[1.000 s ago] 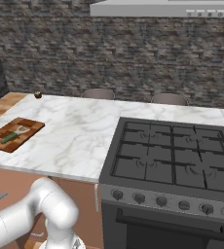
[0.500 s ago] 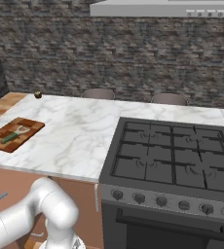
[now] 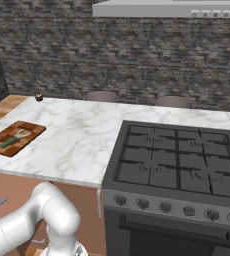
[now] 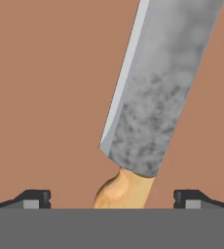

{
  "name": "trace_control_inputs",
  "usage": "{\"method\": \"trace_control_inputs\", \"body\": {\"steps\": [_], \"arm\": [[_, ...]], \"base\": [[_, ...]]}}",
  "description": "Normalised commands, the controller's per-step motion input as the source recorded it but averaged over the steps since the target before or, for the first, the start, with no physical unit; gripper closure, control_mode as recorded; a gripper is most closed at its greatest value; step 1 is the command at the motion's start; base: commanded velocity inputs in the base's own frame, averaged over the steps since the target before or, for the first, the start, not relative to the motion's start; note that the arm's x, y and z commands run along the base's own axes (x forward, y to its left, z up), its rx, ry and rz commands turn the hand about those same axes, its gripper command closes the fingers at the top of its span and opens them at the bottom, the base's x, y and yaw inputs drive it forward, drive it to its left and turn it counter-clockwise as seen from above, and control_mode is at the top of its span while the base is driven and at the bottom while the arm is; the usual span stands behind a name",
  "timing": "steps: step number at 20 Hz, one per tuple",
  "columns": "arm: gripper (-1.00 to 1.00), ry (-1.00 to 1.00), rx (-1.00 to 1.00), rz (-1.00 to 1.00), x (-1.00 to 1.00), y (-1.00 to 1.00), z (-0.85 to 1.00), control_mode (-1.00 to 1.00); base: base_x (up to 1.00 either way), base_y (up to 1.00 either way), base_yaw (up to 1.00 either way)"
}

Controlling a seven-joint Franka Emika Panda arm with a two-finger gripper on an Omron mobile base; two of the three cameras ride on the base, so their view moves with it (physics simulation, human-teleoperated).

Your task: Open the drawer on the left and place the cutting tools on the cutting board.

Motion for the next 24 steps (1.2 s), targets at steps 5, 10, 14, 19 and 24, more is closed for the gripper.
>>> {"method": "trace_control_inputs", "body": {"steps": [5,10,14,19,24], "arm": [[1.0,0.02,-0.05,0.0,0.0,0.08,-0.09,-1.0],[1.0,0.0,-0.01,0.0,0.0,0.01,0.03,-1.0],[1.0,-0.08,0.0,-0.02,-0.01,0.0,0.43,-1.0],[1.0,-0.08,0.0,-0.1,-0.08,0.0,0.74,-1.0],[1.0,-0.12,0.0,-0.18,-0.36,0.02,0.76,-1.0]], "base": [[0.0,0.0,0.0],[0.0,0.0,0.0],[0.0,0.0,0.0],[0.0,0.0,0.0],[0.0,0.0,0.0]]}}
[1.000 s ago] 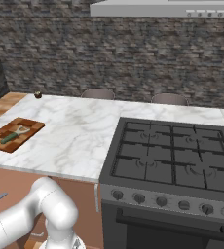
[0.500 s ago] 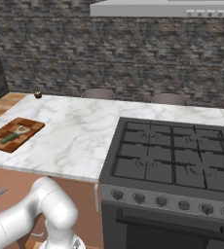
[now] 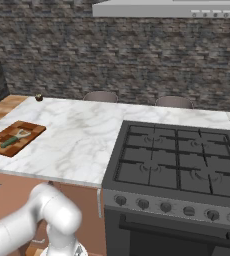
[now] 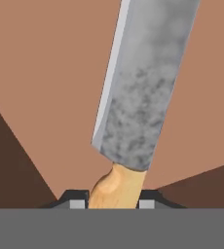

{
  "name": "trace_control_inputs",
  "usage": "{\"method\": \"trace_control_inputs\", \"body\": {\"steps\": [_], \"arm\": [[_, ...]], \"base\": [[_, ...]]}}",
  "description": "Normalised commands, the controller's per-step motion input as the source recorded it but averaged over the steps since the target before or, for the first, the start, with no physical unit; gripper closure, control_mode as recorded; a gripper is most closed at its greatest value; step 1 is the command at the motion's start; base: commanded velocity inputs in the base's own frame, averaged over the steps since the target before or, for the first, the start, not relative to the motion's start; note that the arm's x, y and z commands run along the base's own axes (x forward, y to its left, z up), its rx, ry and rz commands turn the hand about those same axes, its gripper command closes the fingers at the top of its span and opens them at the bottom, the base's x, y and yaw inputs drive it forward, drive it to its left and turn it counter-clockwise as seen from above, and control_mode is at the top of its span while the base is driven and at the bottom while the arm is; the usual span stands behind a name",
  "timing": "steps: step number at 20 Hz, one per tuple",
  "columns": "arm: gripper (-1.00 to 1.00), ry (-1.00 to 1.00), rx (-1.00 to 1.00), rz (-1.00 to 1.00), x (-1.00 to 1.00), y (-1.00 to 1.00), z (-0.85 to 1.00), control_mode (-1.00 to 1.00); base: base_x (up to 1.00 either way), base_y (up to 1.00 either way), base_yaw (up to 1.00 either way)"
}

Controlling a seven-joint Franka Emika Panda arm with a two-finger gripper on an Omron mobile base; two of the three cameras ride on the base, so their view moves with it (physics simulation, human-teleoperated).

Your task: Open the drawer on the left and place the cutting tools on the cutting board.

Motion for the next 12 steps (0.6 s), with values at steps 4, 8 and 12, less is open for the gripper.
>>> {"method": "trace_control_inputs", "body": {"steps": [4,8,12], "arm": [[1.0,-0.18,0.0,-0.16,-0.25,0.05,0.93,-1.0],[1.0,-0.3,-0.03,-0.13,0.3,0.01,1.0,-1.0],[1.0,-0.19,-0.01,-0.11,0.78,0.0,0.99,-1.0]], "base": [[0.0,0.0,0.0],[0.0,0.0,0.0],[0.0,0.0,0.0]]}}
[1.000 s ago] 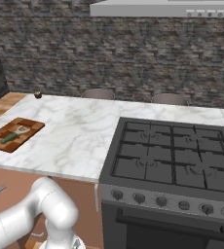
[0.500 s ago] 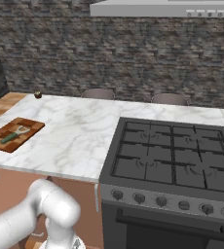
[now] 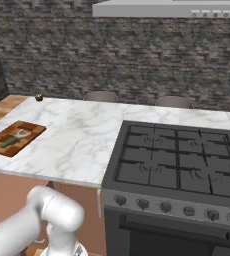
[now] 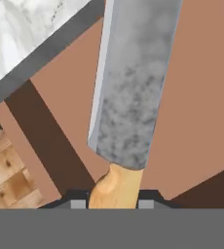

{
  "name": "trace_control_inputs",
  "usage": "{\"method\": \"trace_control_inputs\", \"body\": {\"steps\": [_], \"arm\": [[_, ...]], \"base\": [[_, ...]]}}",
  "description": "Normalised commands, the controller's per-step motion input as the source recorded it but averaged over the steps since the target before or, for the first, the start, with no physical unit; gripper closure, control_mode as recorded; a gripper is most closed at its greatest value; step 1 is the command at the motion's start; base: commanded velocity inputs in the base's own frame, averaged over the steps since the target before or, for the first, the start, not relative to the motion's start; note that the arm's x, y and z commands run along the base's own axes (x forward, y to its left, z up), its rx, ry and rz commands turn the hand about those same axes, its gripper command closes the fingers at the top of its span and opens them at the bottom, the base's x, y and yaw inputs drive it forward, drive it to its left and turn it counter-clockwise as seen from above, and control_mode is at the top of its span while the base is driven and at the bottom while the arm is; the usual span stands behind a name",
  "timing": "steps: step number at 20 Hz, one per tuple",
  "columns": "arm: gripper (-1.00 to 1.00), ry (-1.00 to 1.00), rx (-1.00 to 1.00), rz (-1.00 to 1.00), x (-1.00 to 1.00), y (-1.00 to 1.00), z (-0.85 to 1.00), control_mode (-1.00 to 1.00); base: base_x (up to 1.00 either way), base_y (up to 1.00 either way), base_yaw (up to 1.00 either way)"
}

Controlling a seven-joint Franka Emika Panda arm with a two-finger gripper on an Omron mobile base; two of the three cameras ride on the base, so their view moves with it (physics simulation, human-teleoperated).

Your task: Open the drawer on the left and place the cutting tools on the cutting board.

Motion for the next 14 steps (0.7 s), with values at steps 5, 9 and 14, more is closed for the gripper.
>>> {"method": "trace_control_inputs", "body": {"steps": [5,9,14], "arm": [[1.0,-0.02,0.0,-0.02,1.0,-0.2,0.8,-1.0],[1.0,0.0,0.0,0.0,1.0,-0.06,0.52,-1.0],[1.0,0.0,0.0,0.0,1.0,0.01,0.2,-1.0]], "base": [[0.0,0.0,0.0],[0.0,0.0,0.0],[0.0,0.0,0.0]]}}
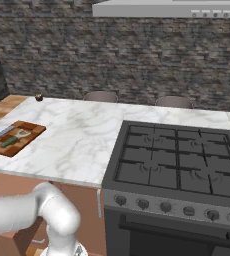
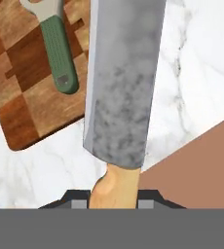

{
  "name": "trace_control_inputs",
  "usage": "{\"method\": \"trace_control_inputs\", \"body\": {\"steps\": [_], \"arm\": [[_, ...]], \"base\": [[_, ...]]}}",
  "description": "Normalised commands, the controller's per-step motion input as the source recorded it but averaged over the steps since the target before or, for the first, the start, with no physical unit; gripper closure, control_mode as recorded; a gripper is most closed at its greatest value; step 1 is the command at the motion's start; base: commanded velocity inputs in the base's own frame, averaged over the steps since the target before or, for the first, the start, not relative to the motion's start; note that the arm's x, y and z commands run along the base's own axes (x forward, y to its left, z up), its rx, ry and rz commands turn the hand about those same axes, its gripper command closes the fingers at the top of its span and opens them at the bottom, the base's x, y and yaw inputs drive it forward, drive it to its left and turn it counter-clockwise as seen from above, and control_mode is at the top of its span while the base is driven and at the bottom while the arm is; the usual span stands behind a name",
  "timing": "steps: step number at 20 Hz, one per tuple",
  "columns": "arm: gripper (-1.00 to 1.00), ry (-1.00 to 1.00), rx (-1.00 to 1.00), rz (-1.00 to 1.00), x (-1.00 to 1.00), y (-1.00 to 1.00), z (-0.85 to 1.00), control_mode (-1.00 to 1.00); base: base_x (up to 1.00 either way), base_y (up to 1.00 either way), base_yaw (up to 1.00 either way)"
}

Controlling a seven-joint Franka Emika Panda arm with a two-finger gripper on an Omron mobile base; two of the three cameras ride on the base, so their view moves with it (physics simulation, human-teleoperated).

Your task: Open the drawer on the left and place the cutting tools on the cutting board.

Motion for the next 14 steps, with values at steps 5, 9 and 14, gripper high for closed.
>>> {"method": "trace_control_inputs", "body": {"steps": [5,9,14], "arm": [[1.0,0.0,0.0,0.0,1.0,0.05,0.02,-1.0],[1.0,0.06,0.0,0.0,1.0,0.08,0.03,-1.0],[1.0,0.07,-0.02,0.0,0.86,0.19,0.0,-1.0]], "base": [[0.0,0.0,0.0],[0.0,0.0,0.0],[0.0,0.0,0.0]]}}
